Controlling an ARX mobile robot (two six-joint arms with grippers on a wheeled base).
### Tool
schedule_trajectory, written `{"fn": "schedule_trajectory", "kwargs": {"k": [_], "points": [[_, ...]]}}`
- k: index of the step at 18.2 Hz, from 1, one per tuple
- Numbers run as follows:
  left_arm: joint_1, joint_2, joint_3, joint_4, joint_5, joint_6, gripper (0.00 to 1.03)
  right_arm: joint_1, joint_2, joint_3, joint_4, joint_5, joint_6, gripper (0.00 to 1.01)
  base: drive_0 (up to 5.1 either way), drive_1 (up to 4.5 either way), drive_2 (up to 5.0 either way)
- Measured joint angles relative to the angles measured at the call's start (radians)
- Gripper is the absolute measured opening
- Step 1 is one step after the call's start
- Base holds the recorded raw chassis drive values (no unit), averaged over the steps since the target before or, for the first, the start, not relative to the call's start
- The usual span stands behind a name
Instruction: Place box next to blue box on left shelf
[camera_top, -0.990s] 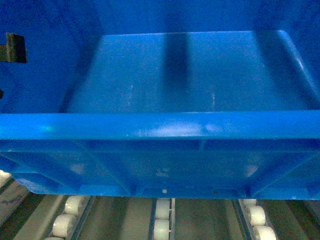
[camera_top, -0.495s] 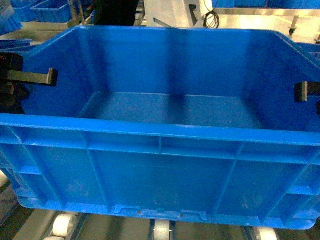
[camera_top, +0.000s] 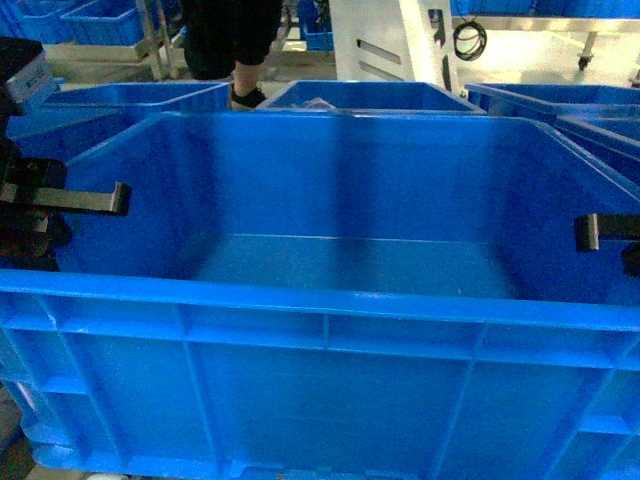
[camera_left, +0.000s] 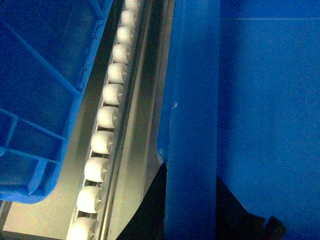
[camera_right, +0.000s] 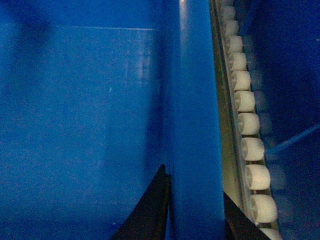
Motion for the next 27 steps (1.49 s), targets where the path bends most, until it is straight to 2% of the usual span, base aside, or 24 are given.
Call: {"fn": "schedule_trajectory", "kwargs": {"k": [2,3,4,6,7,8,10,12,13,14,15,16,17,20,21,22,23,24,27], "points": [[-0.023,0.001,0.0,0.068,-0.101,-0.007,0.31,0.01,-0.01,0.004,0.026,0.045,-0.047,0.32,0.0,0.0,0.0],[-0.016,-0.011,0.002,0.135,-0.122,-0.018,0.4,0.01,-0.021,0.013,0.043,0.046,-0.056,0.4,0.0,0.0,0.0],[0.005,-0.071,0.001,0.265,-0.123,-0.024,0.59,0.013,-0.074,0.014,0.152,0.083,-0.092,0.59,0.0,0.0,0.0],[-0.012,-0.143,-0.015,0.412,-0.118,-0.015,0.81,0.03,-0.163,0.005,0.305,0.155,-0.143,0.83,0.0,0.0,0.0],[-0.03,-0.172,-0.044,0.461,-0.109,-0.006,0.93,0.035,-0.204,-0.013,0.341,0.193,-0.161,0.94,0.0,0.0,0.0],[-0.041,-0.188,-0.079,0.486,-0.107,0.005,1.0,0.037,-0.241,-0.043,0.356,0.23,-0.174,1.0,0.0,0.0,0.0],[-0.051,-0.229,-0.14,0.533,-0.147,0.024,0.98,0.04,-0.297,-0.089,0.346,0.278,-0.195,0.98,0.0,0.0,0.0],[-0.056,-0.257,-0.144,0.544,-0.158,0.036,0.98,0.04,-0.315,-0.089,0.352,0.285,-0.205,0.98,0.0,0.0,0.0],[-0.051,-0.254,-0.158,0.585,-0.129,0.046,0.96,0.039,-0.314,-0.093,0.377,0.273,-0.207,0.97,0.0,0.0,0.0],[-0.024,-0.272,-0.225,0.723,0.001,0.057,0.85,0.003,-0.334,-0.175,0.568,0.123,-0.206,0.85,0.0,0.0,0.0],[0.005,-0.337,-0.343,0.813,0.105,0.063,0.71,-0.027,-0.388,-0.278,0.67,0.019,-0.206,0.72,0.0,0.0,0.0],[0.028,-0.383,-0.42,0.851,0.138,0.063,0.58,-0.053,-0.431,-0.35,0.714,-0.028,-0.206,0.6,0.0,0.0,0.0],[0.042,-0.423,-0.484,0.871,0.158,0.063,0.45,-0.075,-0.468,-0.407,0.73,-0.054,-0.206,0.47,0.0,0.0,0.0],[0.08,-0.536,-0.633,0.892,0.2,0.063,0.07,-0.127,-0.585,-0.546,0.742,-0.11,-0.206,0.07,0.0,0.0,0.0],[0.098,-0.597,-0.692,0.89,0.215,0.064,0.02,-0.147,-0.639,-0.593,0.735,-0.13,-0.206,0.02,0.0,0.0,0.0],[0.106,-0.637,-0.725,0.882,0.225,0.064,0.02,-0.159,-0.679,-0.624,0.725,-0.143,-0.206,0.02,0.0,0.0,0.0],[0.161,-0.682,-0.758,0.866,0.292,0.066,0.02,-0.189,-0.718,-0.649,0.707,-0.188,-0.206,0.02,0.0,0.0,0.0],[0.185,-0.745,-0.793,0.841,0.291,0.066,0.02,-0.257,-0.777,-0.679,0.679,-0.224,-0.206,0.02,0.0,0.0,0.0],[0.18,-0.869,-0.847,0.768,0.301,0.066,0.02,-0.248,-0.89,-0.726,0.611,-0.236,-0.206,0.02,0.0,0.0,0.0]]}}
